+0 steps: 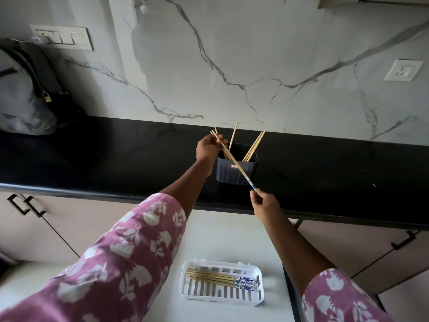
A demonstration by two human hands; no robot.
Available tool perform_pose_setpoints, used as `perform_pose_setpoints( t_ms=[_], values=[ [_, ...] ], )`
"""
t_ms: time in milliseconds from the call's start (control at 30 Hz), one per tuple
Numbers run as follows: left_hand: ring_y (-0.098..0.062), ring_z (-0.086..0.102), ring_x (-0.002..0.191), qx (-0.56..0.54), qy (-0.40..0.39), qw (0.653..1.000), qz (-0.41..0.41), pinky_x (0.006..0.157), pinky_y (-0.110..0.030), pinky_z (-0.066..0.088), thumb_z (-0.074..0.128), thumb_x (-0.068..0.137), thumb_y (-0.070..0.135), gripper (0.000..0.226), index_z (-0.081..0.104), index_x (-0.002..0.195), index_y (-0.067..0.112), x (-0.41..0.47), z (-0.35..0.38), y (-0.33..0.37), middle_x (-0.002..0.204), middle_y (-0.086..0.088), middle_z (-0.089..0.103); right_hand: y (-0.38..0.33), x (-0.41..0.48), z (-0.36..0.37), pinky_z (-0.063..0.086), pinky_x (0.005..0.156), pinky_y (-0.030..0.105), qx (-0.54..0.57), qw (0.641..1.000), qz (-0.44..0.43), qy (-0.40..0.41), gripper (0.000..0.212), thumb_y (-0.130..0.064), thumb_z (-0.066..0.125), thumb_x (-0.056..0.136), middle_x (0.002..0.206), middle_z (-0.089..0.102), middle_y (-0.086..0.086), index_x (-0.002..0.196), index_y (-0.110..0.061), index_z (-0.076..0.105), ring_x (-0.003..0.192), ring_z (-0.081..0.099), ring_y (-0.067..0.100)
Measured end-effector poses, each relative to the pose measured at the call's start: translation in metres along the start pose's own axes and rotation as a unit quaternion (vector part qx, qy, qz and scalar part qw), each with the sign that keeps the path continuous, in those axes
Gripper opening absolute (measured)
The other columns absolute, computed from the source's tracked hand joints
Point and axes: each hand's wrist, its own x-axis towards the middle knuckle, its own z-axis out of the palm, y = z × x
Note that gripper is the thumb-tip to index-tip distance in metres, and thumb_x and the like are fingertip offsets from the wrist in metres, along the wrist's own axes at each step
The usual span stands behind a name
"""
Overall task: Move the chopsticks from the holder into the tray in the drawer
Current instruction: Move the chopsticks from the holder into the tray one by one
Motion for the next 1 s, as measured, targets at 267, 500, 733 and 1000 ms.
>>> perform_pose_setpoints(
  t_ms=[267,500,733,1000],
  values=[
    [-0.006,0.069,0.07,0.136,-0.044,0.985,0.102,0.073,-0.021,0.057,0.044,0.09,-0.011,0.028,0.062,0.082,0.009,-0.007,-0.007,0.006,0.074,-0.001,0.066,-0.02,0.009,0.028,0.048,0.072,0.034,-0.172,0.981,-0.071,0.047,0.024,-0.021,0.062,0.088,0.074,0.063,0.016,0.09,0.002,0.069,0.069,0.058,0.022],
    [-0.014,0.069,0.078,0.175,-0.044,0.978,0.102,0.084,-0.032,0.056,0.047,0.089,-0.007,0.024,0.063,0.086,0.01,-0.014,-0.019,-0.007,0.082,-0.007,0.068,-0.048,-0.006,0.049,0.054,0.082,0.034,-0.268,0.914,-0.294,-0.079,0.02,-0.01,0.068,0.083,0.093,0.074,0.02,0.098,0.003,0.072,0.087,0.07,0.028],
    [-0.023,0.066,0.093,0.138,-0.059,0.989,0.017,0.092,-0.037,0.053,0.049,0.09,-0.006,0.021,0.064,0.102,0.0,-0.02,-0.045,-0.029,0.1,-0.019,0.068,-0.021,-0.004,0.061,0.044,0.07,0.021,-0.366,0.871,-0.309,-0.108,0.015,-0.011,0.068,0.082,0.086,0.075,0.017,0.092,-0.001,0.074,0.08,0.07,0.027],
    [-0.028,0.047,0.126,0.404,0.036,0.909,-0.1,0.105,-0.034,0.034,0.042,0.098,0.028,0.039,0.049,0.135,0.017,-0.003,-0.102,-0.073,0.136,-0.01,0.053,0.054,-0.017,0.057,0.044,0.07,0.028,-0.465,0.838,-0.183,-0.221,0.015,-0.013,0.066,0.081,0.08,0.072,0.013,0.09,-0.006,0.075,0.08,0.066,0.027]
  ],
)
